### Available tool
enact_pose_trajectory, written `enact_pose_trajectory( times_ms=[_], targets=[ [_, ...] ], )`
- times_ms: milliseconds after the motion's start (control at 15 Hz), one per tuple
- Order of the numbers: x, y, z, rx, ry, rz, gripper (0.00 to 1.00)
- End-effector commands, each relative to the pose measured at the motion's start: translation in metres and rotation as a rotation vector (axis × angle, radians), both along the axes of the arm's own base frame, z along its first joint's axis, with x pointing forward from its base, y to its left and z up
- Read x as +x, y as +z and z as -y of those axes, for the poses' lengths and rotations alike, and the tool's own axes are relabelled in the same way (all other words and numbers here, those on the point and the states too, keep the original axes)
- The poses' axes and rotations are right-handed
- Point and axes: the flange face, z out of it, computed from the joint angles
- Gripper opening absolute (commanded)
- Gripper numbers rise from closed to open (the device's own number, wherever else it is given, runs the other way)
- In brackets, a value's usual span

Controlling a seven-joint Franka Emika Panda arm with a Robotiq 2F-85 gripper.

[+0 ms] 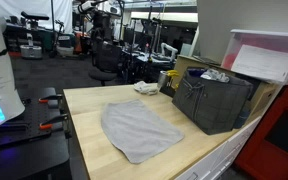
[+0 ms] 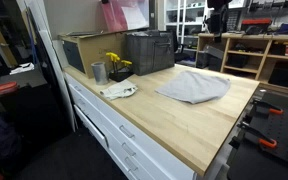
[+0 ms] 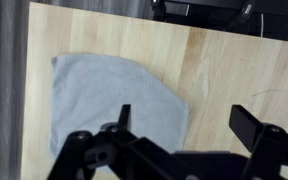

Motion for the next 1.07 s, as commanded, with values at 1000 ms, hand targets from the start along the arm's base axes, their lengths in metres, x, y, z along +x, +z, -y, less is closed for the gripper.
enact_pose_trajectory(
  times_ms=[1000],
  targets=[
    [0.022, -0.013, 0.026, 0.013, -0.061, 0.054, 1.0]
  ],
)
